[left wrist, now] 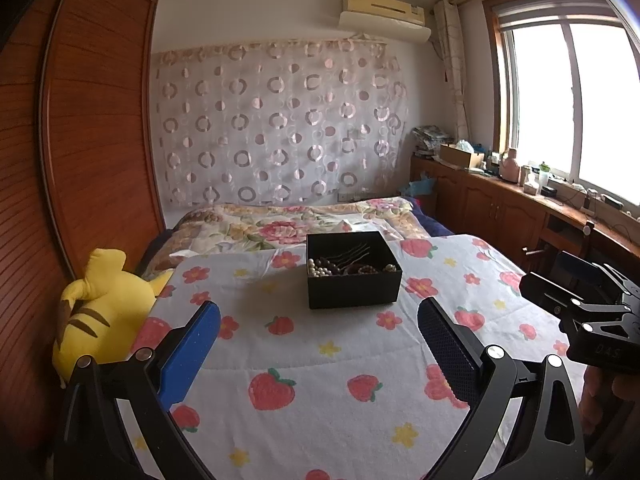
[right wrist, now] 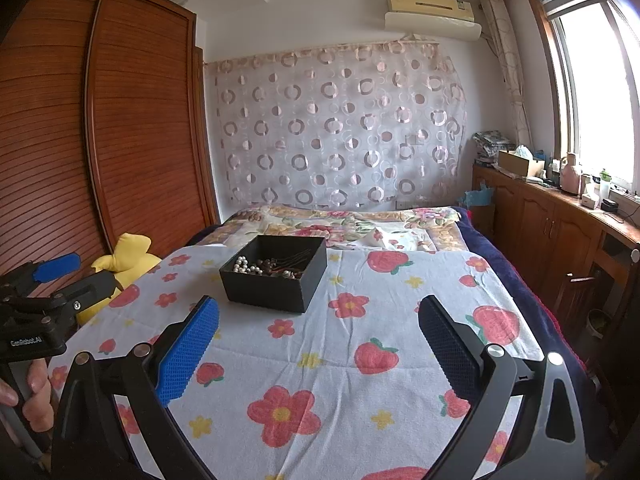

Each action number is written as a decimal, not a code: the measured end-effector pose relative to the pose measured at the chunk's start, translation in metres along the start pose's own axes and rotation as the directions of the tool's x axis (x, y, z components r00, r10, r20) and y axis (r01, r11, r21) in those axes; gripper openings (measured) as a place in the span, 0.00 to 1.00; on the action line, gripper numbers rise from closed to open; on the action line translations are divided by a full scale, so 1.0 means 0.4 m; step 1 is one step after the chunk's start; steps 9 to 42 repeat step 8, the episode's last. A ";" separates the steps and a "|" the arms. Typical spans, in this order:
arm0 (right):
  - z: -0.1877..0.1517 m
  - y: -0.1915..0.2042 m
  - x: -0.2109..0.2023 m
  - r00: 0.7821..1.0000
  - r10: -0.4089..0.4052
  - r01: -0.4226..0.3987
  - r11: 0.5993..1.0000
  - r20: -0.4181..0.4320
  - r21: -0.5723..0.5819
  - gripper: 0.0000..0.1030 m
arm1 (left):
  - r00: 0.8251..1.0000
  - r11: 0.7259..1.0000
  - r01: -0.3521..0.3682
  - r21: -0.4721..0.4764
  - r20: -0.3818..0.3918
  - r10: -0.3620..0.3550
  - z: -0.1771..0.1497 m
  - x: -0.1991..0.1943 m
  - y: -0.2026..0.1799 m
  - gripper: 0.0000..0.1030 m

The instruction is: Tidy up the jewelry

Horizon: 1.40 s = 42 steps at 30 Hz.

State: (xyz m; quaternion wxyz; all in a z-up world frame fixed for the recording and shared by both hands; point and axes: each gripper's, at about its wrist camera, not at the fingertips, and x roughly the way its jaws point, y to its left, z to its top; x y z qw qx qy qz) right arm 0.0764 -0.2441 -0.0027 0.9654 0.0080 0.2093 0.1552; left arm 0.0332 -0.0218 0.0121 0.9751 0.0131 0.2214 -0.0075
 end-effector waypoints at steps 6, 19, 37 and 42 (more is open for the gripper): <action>-0.002 0.000 -0.002 1.000 -0.003 0.003 1.000 0.002 0.001 0.98 | 1.000 1.000 0.005 -0.004 0.000 -0.005 0.021 -0.006 -0.002 0.93; 0.001 -0.002 -0.002 1.000 -0.001 0.001 1.000 0.001 0.002 0.98 | 1.000 1.000 0.002 -0.003 0.000 -0.002 0.024 -0.010 -0.004 0.93; 0.001 -0.002 -0.002 1.000 -0.001 0.001 1.000 0.001 0.002 0.98 | 1.000 1.000 0.002 -0.003 0.000 -0.002 0.024 -0.010 -0.004 0.93; 0.001 -0.002 -0.002 1.000 -0.001 0.001 1.000 0.001 0.002 0.98 | 1.000 1.000 0.002 -0.003 0.000 -0.002 0.024 -0.010 -0.004 0.93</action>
